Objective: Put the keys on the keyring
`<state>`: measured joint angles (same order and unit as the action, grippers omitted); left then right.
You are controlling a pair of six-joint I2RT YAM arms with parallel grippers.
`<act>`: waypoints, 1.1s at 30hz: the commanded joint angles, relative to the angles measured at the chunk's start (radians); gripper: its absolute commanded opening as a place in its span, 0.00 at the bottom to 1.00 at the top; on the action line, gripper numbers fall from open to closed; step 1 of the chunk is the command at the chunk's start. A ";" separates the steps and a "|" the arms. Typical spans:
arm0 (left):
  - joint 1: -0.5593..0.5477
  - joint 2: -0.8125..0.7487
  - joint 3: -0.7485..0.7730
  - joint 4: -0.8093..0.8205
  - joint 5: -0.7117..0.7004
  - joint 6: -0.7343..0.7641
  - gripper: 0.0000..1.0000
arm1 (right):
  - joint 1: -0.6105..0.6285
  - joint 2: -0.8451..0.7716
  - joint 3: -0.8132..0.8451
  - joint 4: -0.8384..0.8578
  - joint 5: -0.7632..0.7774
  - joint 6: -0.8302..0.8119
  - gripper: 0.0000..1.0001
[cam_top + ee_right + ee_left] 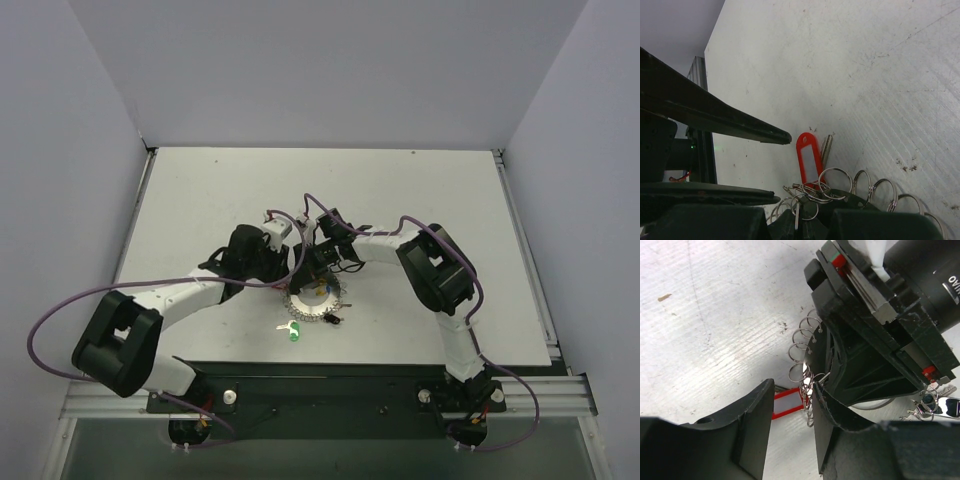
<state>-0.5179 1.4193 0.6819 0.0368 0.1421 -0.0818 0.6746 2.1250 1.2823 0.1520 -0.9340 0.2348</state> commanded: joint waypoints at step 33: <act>0.019 0.096 0.090 -0.118 0.123 0.048 0.43 | -0.012 0.027 0.008 -0.012 -0.012 -0.008 0.00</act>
<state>-0.4923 1.4750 0.7086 -0.0555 0.2516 -0.0551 0.6731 2.1254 1.2823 0.1524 -0.9367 0.2382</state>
